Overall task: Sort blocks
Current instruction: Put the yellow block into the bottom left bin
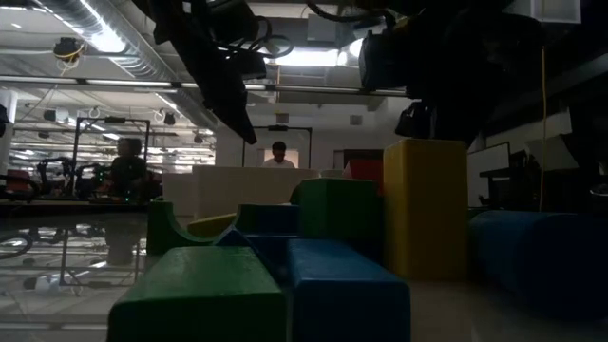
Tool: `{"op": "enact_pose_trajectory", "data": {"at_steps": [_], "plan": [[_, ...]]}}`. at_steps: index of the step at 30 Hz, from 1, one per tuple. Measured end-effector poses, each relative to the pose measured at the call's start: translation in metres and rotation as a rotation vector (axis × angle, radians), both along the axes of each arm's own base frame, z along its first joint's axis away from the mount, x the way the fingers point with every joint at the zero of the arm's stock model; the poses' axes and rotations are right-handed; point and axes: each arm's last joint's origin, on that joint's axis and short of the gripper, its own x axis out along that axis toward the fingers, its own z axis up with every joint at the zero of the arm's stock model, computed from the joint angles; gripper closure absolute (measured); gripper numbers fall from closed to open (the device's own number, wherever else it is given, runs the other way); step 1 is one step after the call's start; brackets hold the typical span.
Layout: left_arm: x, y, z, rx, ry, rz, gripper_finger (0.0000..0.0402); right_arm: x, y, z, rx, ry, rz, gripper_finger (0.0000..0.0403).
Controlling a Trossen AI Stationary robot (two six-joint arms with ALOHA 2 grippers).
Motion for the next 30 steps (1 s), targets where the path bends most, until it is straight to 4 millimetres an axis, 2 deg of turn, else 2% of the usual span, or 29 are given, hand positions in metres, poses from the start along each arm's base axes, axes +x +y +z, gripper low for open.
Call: {"op": "enact_pose_trajectory", "data": {"at_steps": [8, 19, 26, 30], "plan": [[0.0, 0.0, 0.0, -0.01, -0.005, 0.001, 0.0183, -0.002, -0.001, -0.013, -0.024, 0.086, 0.002, 0.0235], [0.0, 0.0, 0.0, -0.013, -0.006, 0.006, 0.0183, -0.002, -0.002, -0.014, -0.077, 0.075, 0.041, 0.0235], [0.0, 0.0, 0.0, -0.022, -0.011, 0.018, 0.0183, -0.012, -0.005, -0.016, -0.141, 0.166, 0.144, 0.0235], [0.0, 0.0, 0.0, -0.024, -0.012, 0.021, 0.0183, -0.011, -0.005, -0.016, -0.146, 0.155, 0.153, 0.0235]]}}
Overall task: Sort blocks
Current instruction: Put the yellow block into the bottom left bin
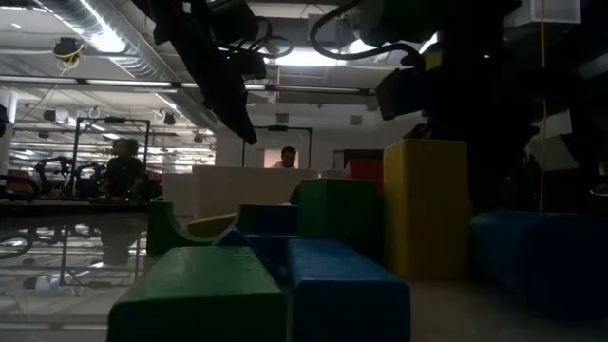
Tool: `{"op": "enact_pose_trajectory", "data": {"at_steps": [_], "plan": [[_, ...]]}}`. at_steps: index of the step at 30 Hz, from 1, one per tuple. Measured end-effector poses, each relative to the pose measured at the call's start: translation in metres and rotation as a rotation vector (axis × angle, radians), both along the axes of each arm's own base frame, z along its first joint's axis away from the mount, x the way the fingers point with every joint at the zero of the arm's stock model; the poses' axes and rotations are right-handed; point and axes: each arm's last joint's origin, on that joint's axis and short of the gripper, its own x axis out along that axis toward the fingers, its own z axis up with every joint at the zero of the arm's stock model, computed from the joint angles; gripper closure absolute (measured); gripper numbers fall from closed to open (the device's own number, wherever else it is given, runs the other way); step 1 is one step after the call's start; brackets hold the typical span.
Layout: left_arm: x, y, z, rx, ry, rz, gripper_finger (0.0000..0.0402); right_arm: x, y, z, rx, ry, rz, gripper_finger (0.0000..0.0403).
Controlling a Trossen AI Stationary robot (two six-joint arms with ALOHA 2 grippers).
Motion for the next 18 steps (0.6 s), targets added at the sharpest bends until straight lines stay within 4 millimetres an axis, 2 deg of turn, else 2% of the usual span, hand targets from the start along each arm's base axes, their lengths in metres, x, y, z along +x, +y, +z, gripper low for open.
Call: {"op": "enact_pose_trajectory", "data": {"at_steps": [5, 11, 14, 18], "plan": [[0.0, 0.0, 0.0, 0.0, 0.0, 0.0, 0.0183, 0.002, 0.0, 0.0, -0.005, -0.027, -0.002, 0.0235], [0.0, 0.0, 0.0, -0.001, 0.001, 0.0, 0.0183, 0.006, 0.001, -0.015, -0.005, 0.01, -0.001, 0.0235], [0.0, 0.0, 0.0, -0.001, 0.003, -0.001, 0.0183, 0.007, 0.002, -0.023, -0.006, 0.044, -0.007, 0.0248], [-0.003, -0.001, 0.004, 0.006, -0.001, -0.007, 0.0183, 0.007, 0.002, -0.024, 0.001, 0.049, -0.008, 0.027]]}}
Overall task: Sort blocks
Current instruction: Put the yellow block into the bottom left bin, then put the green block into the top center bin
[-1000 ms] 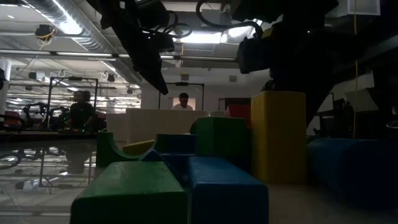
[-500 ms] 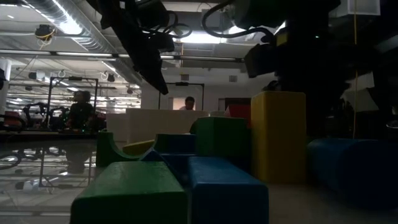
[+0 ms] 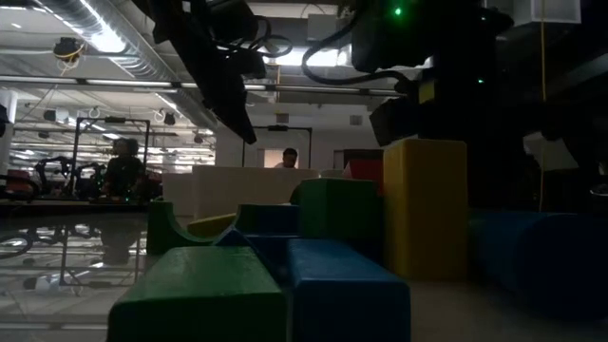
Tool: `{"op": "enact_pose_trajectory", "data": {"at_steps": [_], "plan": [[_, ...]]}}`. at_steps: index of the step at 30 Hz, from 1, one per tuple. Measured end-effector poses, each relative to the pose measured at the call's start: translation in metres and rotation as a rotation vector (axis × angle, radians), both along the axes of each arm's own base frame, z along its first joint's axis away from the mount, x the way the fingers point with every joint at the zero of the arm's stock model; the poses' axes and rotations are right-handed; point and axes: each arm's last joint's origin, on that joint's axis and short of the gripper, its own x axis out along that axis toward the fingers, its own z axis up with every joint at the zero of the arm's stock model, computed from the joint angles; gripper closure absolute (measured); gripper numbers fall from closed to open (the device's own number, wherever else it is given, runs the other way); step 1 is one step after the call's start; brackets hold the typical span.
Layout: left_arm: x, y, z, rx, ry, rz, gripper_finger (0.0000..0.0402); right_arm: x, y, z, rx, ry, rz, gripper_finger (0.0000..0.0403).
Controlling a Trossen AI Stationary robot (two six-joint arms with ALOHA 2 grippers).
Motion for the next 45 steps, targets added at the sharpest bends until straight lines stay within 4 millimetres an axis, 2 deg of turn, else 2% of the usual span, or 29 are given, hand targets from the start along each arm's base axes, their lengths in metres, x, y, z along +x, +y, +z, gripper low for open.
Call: {"op": "enact_pose_trajectory", "data": {"at_steps": [4, 10, 15, 19, 24, 29, 33, 37, 45], "plan": [[-0.003, -0.002, 0.013, 0.004, -0.023, -0.005, 0.0183, 0.001, 0.0, 0.004, 0.001, 0.013, -0.001, 0.027], [-0.017, -0.014, 0.037, 0.008, -0.045, -0.031, 0.0183, 0.012, -0.014, 0.032, -0.022, 0.041, 0.009, 0.027], [-0.033, -0.026, 0.049, -0.015, -0.051, -0.031, 0.0183, 0.029, -0.042, 0.066, -0.102, -0.014, 0.044, 0.0266], [-0.045, -0.036, 0.054, -0.063, -0.035, -0.003, 0.0183, 0.048, -0.071, 0.095, -0.192, -0.159, 0.077, 0.0265], [-0.056, -0.049, 0.055, -0.141, -0.005, 0.049, 0.0183, 0.071, -0.116, 0.114, -0.281, -0.403, 0.069, 0.0259], [-0.055, -0.061, 0.052, -0.187, 0.005, 0.061, 0.0183, 0.089, -0.158, 0.12, -0.298, -0.649, 0.031, 0.0258], [-0.054, -0.07, 0.048, -0.217, 0.008, 0.067, 0.0183, 0.098, -0.18, 0.119, -0.328, -0.77, -0.011, 0.0256], [-0.054, -0.078, 0.046, -0.242, 0.007, 0.07, 0.0183, 0.104, -0.186, 0.115, -0.323, -0.814, -0.049, 0.0237], [-0.052, -0.093, 0.043, -0.301, -0.01, 0.092, 0.0183, 0.106, -0.185, 0.104, -0.32, -0.764, -0.092, 0.0148]]}}
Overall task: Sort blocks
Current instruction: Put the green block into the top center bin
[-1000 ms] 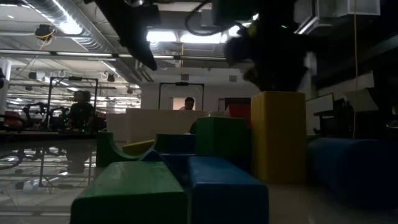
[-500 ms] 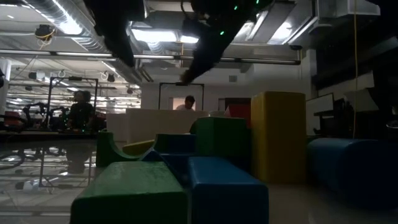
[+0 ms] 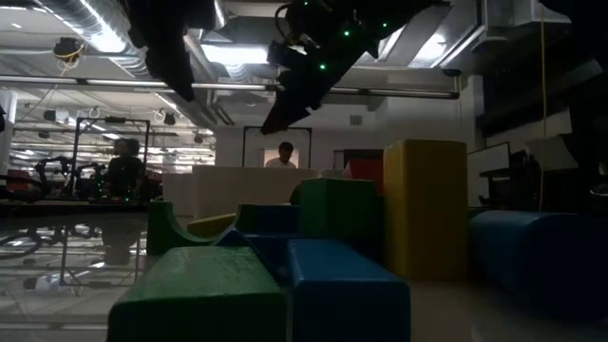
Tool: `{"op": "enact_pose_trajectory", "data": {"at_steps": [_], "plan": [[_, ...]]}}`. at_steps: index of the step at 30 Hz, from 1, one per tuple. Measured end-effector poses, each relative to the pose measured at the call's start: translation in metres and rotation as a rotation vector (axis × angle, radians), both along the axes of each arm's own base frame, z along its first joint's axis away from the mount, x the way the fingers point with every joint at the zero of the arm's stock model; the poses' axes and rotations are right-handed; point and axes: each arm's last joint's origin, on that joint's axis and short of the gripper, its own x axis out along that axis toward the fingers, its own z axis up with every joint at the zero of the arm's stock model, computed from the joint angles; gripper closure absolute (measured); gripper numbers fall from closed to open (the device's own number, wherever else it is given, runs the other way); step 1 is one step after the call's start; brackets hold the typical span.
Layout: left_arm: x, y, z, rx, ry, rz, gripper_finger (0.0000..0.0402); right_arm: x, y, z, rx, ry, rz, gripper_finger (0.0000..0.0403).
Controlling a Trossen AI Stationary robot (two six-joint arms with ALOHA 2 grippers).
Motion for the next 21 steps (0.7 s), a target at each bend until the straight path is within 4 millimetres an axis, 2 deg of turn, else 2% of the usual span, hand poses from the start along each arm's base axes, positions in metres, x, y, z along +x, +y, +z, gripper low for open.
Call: {"op": "enact_pose_trajectory", "data": {"at_steps": [3, 9, 14, 18, 21], "plan": [[0.004, -0.007, 0.002, -0.021, -0.05, 0.0, 0.0183, -0.001, -0.001, 0.003, -0.026, 0.024, -0.054, 0.0131], [0.017, -0.031, 0.004, -0.07, -0.154, -0.045, 0.0183, -0.002, -0.004, 0.034, -0.071, 0.023, -0.119, 0.0129], [0.031, -0.06, -0.007, -0.126, -0.157, -0.089, 0.0183, -0.004, -0.003, 0.053, -0.069, 0.037, -0.119, 0.0138], [0.042, -0.086, -0.023, -0.179, -0.133, -0.094, 0.0183, -0.011, -0.002, 0.067, -0.062, 0.105, -0.12, 0.0145], [0.052, -0.106, -0.039, -0.207, -0.109, -0.104, 0.0183, -0.017, -0.002, 0.084, -0.091, 0.141, -0.123, 0.015]]}}
